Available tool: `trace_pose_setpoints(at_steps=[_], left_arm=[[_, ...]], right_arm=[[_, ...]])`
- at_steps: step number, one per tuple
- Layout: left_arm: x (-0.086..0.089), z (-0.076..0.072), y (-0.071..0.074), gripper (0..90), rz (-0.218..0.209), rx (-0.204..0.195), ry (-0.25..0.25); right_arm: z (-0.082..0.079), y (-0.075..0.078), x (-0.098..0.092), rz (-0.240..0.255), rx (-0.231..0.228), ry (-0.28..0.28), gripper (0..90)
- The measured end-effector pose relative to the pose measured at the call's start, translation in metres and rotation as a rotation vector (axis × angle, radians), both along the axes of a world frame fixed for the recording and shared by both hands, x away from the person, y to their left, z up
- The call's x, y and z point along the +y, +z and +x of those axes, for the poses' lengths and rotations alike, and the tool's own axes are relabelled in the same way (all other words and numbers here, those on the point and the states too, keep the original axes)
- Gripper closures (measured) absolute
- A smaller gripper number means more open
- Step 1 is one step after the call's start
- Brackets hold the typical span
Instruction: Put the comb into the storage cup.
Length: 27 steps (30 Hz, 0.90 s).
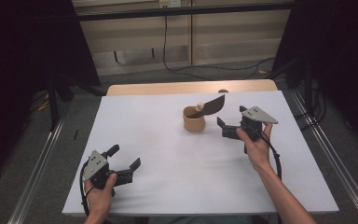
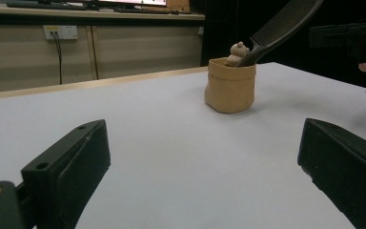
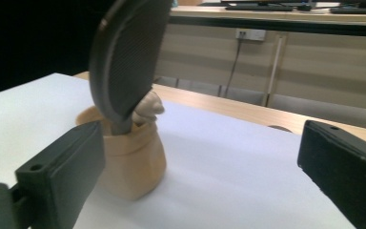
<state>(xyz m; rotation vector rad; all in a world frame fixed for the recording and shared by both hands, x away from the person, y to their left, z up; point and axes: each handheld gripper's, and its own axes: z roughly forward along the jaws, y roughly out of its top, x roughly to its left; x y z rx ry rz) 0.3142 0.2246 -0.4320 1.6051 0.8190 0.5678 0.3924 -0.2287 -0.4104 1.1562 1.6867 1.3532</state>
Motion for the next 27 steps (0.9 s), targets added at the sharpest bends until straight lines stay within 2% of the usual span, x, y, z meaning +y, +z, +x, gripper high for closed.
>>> trace_pose_setpoints(at_steps=[3, 24, 27], left_arm=[[0.001, 0.000, 0.000, 3.7, -0.002, -0.002, 0.006], [0.000, 0.000, 0.000, 3.8, 0.002, 0.014, 0.030], [0.000, -0.001, 0.000, 3.8, -0.004, 0.012, 0.022]], right_arm=[[-0.004, -0.002, -0.002, -0.006, 0.003, -0.012, 1.0], [-0.042, -0.011, -0.020, -0.005, -0.059, -0.056, 0.0], [-0.046, -0.013, -0.024, -0.005, -0.065, -0.066, 0.0]])
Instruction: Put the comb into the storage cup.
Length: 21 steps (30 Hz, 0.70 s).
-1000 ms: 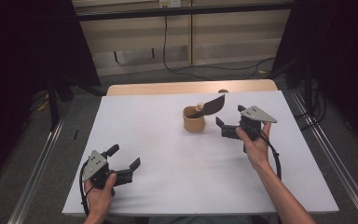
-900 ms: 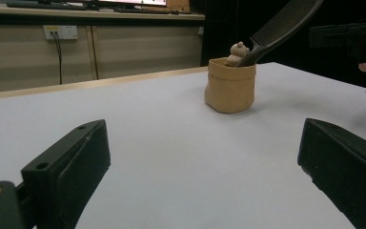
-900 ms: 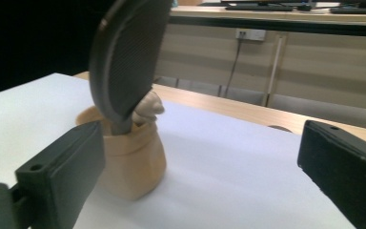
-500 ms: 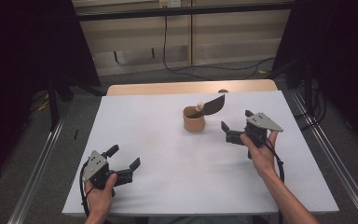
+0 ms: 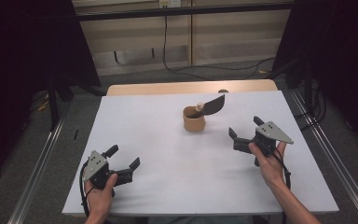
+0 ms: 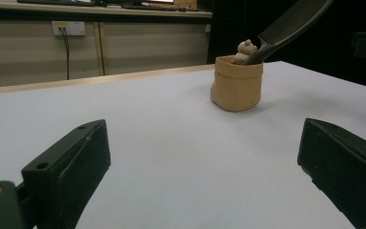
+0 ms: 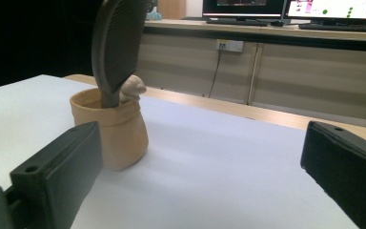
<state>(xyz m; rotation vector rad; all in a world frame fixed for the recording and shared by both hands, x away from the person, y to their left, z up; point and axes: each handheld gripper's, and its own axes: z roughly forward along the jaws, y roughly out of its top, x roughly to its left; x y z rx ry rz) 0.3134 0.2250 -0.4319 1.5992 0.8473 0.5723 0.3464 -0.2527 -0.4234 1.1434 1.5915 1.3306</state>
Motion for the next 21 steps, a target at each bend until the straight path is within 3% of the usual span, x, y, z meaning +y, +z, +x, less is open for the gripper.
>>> trace_pose_setpoints(at_steps=[21], left_arm=[[0.000, -0.002, 0.002, 4.1, -0.005, -0.004, 0.005]], right_arm=[[-0.038, -0.001, -0.017, -0.004, -0.037, -0.038, 0.0]])
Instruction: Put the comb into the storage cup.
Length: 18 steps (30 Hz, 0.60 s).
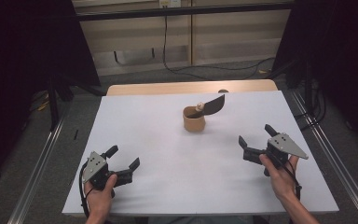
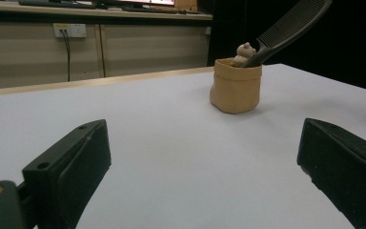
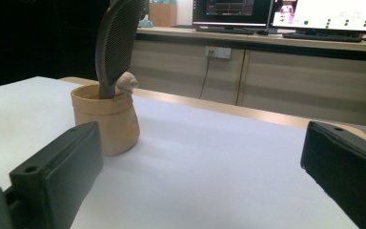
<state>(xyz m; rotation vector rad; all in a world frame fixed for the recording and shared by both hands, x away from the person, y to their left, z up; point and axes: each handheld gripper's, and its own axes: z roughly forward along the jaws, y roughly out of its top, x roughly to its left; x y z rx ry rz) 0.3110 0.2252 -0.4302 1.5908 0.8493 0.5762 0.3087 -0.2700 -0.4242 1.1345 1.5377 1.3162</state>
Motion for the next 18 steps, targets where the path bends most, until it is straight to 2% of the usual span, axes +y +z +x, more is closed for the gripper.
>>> trace_pose_setpoints(at_steps=[6, 13, 18], left_arm=[[0.001, -0.004, 0.002, 4.0, -0.017, -0.005, 0.004], [-0.001, -0.006, 0.001, 4.1, 0.013, 0.006, 0.024], [0.002, -0.008, 0.000, 4.1, 0.014, 0.009, 0.043]], right_arm=[[-0.011, -0.002, -0.006, -0.005, -0.006, -0.022, 0.0], [-0.024, -0.006, -0.014, -0.014, -0.002, -0.032, 0.0], [-0.034, -0.006, -0.022, -0.015, -0.003, -0.054, 0.0]])
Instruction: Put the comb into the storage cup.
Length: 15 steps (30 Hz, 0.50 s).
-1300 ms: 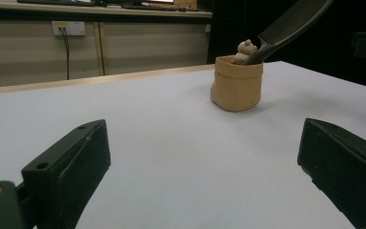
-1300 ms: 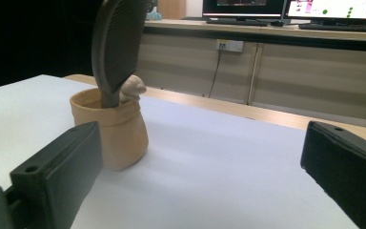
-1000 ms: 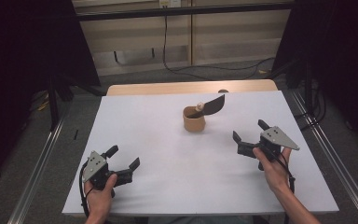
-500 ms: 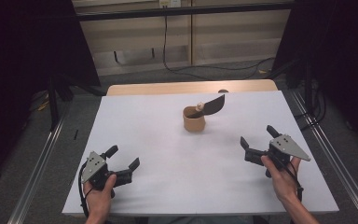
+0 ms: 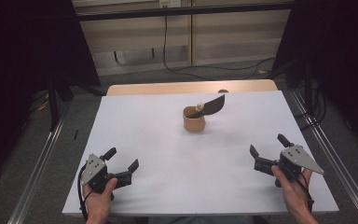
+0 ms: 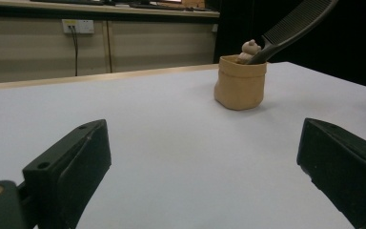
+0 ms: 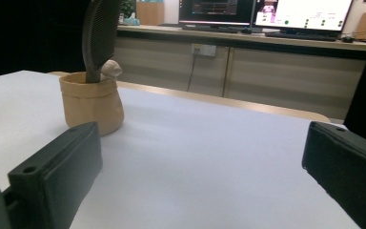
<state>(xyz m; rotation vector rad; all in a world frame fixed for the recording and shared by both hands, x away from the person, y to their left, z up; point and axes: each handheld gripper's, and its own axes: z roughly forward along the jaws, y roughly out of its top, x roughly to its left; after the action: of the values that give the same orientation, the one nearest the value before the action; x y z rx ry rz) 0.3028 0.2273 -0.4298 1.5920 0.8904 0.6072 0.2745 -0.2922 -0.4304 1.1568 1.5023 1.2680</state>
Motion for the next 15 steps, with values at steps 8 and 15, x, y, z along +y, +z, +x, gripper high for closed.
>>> trace_pose_setpoints(at_steps=[8, 15], left_arm=[[0.008, -0.006, -0.001, 3.9, -0.002, -0.002, 0.038], [0.008, -0.012, -0.004, 3.8, 0.035, 0.005, 0.022]], right_arm=[[-0.018, -0.003, -0.012, 0.007, 0.003, -0.030, 0.0], [-0.037, -0.006, -0.026, 0.003, 0.008, -0.056, 0.0]])
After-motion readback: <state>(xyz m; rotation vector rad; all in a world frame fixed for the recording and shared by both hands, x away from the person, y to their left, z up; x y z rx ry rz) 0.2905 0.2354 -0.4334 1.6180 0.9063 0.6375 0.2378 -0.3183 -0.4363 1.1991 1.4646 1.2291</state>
